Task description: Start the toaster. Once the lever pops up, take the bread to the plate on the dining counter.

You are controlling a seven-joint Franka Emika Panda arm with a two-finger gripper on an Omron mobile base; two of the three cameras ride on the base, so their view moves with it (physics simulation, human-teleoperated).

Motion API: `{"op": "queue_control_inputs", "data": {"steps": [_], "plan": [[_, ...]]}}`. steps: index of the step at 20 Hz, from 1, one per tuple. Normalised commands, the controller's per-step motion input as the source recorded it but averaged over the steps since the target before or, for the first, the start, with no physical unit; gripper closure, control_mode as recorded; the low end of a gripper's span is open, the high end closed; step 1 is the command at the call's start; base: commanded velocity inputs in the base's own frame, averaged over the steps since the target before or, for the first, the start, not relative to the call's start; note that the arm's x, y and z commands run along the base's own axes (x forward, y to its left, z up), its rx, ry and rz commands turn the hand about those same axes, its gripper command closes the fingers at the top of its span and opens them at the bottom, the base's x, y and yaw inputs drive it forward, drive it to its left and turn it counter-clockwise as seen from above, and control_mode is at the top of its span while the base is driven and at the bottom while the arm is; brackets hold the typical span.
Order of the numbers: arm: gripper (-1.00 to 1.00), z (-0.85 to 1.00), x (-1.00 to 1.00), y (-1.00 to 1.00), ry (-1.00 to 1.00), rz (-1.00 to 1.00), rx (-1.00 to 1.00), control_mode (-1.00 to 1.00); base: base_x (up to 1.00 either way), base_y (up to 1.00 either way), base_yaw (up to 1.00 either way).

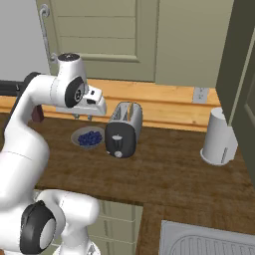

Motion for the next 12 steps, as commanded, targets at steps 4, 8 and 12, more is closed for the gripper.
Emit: {"op": "queue_control_inputs", "data": {"steps": [4, 8, 12], "plan": [[-1.0, -0.02, -0.13, -0.03, -0.2, 0.0, 0.0, -1.0, 0.0, 0.0, 0.0], [-1.0, -0.32, -0.28, -0.26, -0.42, 0.04, 0.0, -1.0, 0.0, 0.0, 0.0], [-1.0, -0.36, -0.04, -0.22, -0.28, 0.05, 0.0, -1.0, 0.0, 0.0, 0.0]]}}
